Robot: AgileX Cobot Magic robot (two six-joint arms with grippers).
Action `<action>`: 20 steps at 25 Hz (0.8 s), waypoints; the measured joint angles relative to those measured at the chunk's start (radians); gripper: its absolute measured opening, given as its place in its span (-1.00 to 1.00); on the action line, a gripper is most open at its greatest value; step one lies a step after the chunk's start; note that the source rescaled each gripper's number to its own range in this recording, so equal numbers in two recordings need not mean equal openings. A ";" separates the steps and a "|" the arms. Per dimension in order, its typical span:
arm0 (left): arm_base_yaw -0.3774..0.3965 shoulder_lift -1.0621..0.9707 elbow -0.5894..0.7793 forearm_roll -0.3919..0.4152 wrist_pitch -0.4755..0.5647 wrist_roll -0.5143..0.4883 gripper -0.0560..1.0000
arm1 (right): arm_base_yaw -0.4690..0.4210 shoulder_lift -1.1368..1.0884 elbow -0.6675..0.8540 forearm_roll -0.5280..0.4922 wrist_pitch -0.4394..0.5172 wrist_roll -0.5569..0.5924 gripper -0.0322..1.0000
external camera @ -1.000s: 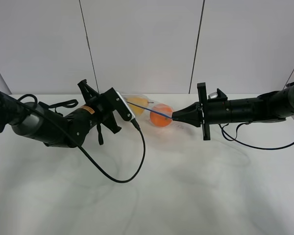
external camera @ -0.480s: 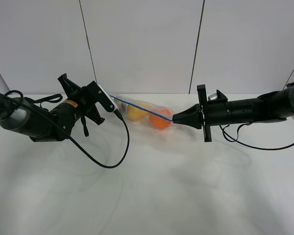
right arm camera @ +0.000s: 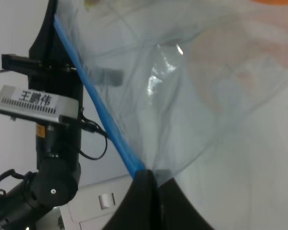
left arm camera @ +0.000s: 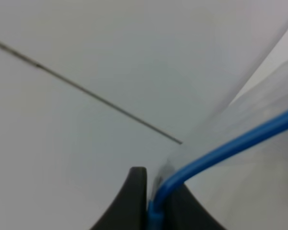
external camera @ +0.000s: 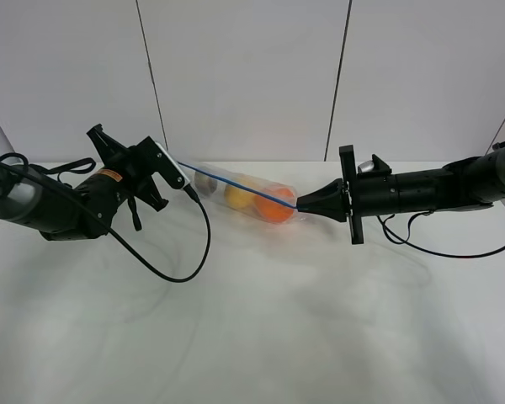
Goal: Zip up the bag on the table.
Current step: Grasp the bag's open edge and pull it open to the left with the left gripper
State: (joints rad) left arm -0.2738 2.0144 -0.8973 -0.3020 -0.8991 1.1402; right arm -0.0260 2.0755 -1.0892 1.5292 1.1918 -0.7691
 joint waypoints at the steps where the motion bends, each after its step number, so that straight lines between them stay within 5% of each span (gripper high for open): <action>1: 0.001 0.000 0.000 0.002 0.000 0.000 -0.89 | 0.000 0.000 0.000 0.001 0.001 0.000 -0.94; 11: 0.006 0.000 0.000 -0.001 -0.004 0.011 -0.76 | 0.000 0.000 0.000 -0.007 0.007 0.001 -0.94; 13: 0.013 0.000 0.000 -0.016 -0.011 0.007 -0.49 | 0.000 0.000 0.001 -0.019 0.008 0.001 -0.94; 18: 0.014 0.000 0.000 -0.023 -0.020 -0.029 0.63 | 0.000 0.000 0.001 -0.025 0.009 0.001 -0.94; 20: 0.020 0.000 0.000 -0.026 -0.020 -0.045 0.83 | 0.000 0.000 0.001 -0.025 0.009 0.001 -0.94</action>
State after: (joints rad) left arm -0.2538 2.0144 -0.8973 -0.3280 -0.9186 1.0957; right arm -0.0260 2.0755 -1.0884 1.5038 1.2007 -0.7682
